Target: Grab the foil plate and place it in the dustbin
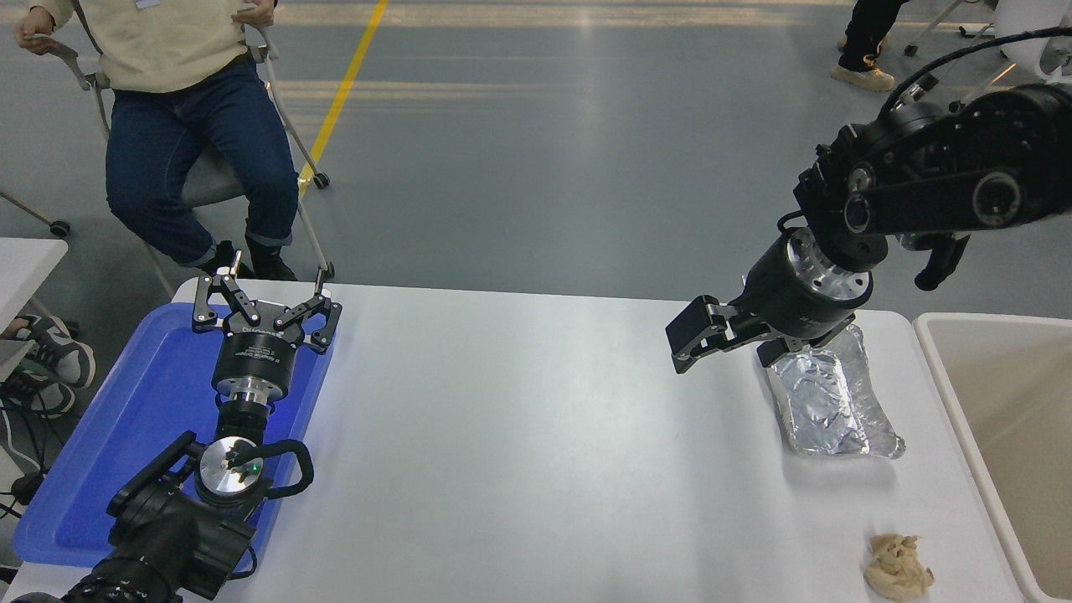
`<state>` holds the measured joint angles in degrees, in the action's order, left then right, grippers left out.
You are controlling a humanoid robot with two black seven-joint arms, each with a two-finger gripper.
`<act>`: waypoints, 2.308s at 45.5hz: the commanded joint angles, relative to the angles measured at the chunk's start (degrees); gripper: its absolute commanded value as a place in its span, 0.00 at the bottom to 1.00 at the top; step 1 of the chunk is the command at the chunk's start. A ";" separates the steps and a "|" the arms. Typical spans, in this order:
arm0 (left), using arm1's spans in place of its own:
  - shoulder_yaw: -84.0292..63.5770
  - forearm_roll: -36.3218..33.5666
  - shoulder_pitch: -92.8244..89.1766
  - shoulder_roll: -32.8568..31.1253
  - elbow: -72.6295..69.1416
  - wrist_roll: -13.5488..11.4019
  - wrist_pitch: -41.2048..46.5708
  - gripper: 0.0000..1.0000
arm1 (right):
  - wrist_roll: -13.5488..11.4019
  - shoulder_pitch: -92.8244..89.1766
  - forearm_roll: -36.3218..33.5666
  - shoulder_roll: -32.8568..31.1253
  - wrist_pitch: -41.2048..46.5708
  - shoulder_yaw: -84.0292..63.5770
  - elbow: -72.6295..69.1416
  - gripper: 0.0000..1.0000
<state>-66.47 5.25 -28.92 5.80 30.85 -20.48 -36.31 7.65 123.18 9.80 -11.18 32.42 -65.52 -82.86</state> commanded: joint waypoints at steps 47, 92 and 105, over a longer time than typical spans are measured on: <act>0.03 -0.06 0.00 0.00 0.00 0.00 -0.34 1.00 | 0.26 -26.57 22.45 -14.84 -3.24 4.08 27.74 1.00; 0.03 -0.06 0.00 0.00 0.00 0.00 -0.42 1.00 | 0.53 -65.25 24.74 -9.04 -25.65 15.51 61.33 1.00; 0.03 -0.06 0.00 0.09 0.00 0.00 -0.42 1.00 | 0.17 -68.68 24.74 -7.28 -28.46 15.68 62.12 1.00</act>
<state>-66.45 5.19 -28.92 5.86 30.85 -20.48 -36.74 8.02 58.48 34.55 -20.25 7.24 -50.43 -22.68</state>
